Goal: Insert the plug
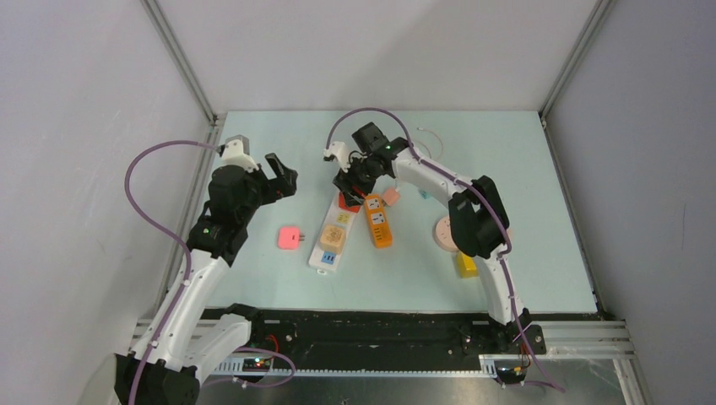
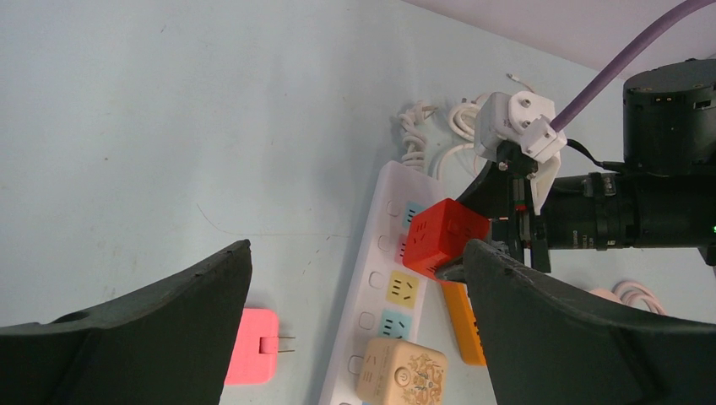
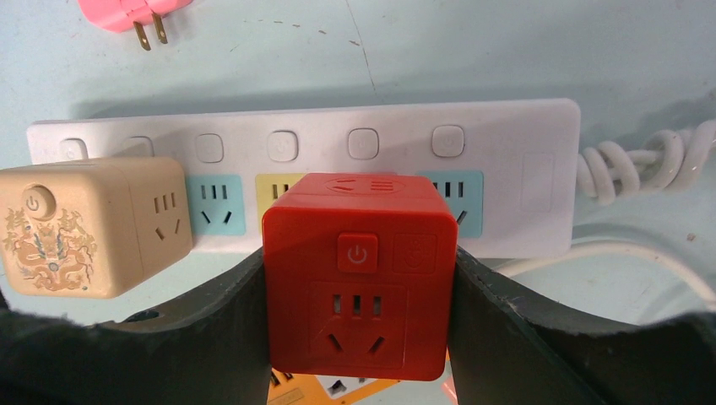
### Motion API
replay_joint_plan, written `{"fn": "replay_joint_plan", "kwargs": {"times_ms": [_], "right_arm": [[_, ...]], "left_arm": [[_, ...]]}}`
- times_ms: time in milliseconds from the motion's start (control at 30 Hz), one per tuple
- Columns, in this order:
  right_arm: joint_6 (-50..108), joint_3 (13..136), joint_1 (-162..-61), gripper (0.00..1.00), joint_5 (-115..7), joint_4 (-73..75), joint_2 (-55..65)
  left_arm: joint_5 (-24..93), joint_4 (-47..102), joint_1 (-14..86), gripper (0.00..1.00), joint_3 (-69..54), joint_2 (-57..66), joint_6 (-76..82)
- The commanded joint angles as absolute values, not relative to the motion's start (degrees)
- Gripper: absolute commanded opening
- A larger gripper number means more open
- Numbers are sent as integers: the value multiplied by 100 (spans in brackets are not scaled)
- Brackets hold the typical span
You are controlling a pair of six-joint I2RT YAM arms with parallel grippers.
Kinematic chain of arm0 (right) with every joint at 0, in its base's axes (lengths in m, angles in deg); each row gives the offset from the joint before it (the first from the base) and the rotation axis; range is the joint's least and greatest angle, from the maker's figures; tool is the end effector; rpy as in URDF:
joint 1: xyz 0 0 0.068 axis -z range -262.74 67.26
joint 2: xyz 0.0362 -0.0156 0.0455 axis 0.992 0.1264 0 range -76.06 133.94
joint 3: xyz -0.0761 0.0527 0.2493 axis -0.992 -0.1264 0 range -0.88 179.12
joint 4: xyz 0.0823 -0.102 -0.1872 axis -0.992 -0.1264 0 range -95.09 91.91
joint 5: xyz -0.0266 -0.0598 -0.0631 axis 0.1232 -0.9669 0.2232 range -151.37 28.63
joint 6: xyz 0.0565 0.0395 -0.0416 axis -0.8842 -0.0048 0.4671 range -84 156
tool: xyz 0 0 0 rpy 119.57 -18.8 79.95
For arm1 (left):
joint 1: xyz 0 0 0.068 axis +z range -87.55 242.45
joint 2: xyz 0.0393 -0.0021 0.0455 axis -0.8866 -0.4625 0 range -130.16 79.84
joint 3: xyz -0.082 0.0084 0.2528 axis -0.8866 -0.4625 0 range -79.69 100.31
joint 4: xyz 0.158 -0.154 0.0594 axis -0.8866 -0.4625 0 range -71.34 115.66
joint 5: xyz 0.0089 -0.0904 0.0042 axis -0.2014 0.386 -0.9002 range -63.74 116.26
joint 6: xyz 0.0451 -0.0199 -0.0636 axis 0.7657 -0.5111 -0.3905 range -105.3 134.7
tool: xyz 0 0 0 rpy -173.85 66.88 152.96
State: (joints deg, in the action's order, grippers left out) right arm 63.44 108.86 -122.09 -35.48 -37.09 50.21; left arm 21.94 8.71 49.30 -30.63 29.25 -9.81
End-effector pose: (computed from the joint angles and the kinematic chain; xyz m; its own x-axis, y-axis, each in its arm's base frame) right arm 0.3421 0.3196 0.2058 -0.2149 -0.7124 -0.6681 -0.9696 0.2375 0.0587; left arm 0.1997 -0.0413 0.3208 -0.3460 -0.3439 -0.8729 0.0150 0.9282 -0.3717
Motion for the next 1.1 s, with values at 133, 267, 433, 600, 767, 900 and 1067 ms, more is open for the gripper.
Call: {"fn": "replay_joint_plan", "kwargs": {"times_ms": [133,267,433,600,767,900,1067], "right_arm": [[6169,11200,-12221,0,-3498,-4039,5048],[6015,11147,-12285,0,-3463,-3782,5064],[5803,10970,-12327,0,-3547,-3233,4903],[5794,11034,-12332,0,-3743,-3088,4901],[5935,11275,-12326,0,-3763,-3494,5088],[5996,11256,-12307,0,-3570,-3655,5125],[6001,11176,-12316,0,-3694,-3640,5212]], "left_arm": [[2227,1018,4988,98,-3129,2929,-833],[2231,1012,4980,98,-3147,2924,-812],[2248,1014,4983,98,-3160,2916,-815],[2235,1015,4986,98,-3189,2946,-795],[2223,1014,4983,98,-3205,2953,-779],[2223,1019,4987,98,-3206,2928,-772],[2277,1017,4986,98,-3236,2880,-792]]}}
